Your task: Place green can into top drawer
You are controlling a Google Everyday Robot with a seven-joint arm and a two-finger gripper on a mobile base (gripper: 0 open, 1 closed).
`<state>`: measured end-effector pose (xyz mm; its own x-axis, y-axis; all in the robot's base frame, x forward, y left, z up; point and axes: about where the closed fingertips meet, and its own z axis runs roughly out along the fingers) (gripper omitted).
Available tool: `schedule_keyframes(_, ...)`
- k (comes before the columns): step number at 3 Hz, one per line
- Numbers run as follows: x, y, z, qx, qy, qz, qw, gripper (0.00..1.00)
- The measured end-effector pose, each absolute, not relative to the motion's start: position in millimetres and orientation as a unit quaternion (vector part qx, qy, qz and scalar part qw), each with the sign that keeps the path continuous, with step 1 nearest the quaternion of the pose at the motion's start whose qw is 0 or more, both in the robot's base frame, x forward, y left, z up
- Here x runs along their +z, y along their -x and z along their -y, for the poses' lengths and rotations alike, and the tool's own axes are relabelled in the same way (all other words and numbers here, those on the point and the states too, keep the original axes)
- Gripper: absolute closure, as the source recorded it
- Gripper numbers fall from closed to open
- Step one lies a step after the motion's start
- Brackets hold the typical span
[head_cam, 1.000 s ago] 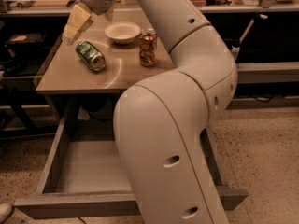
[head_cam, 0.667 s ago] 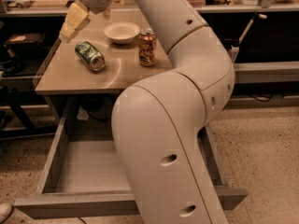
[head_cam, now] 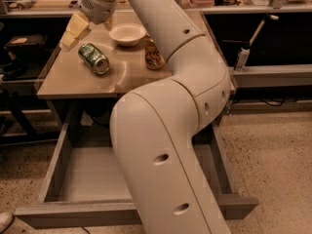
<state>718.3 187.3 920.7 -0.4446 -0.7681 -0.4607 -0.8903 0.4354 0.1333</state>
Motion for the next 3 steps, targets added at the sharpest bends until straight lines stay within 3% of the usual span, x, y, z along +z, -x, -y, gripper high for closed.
schedule_keyframes(3, 872, -738, -207, 0.184, 0.49, -0.84, 0.141, 0.0)
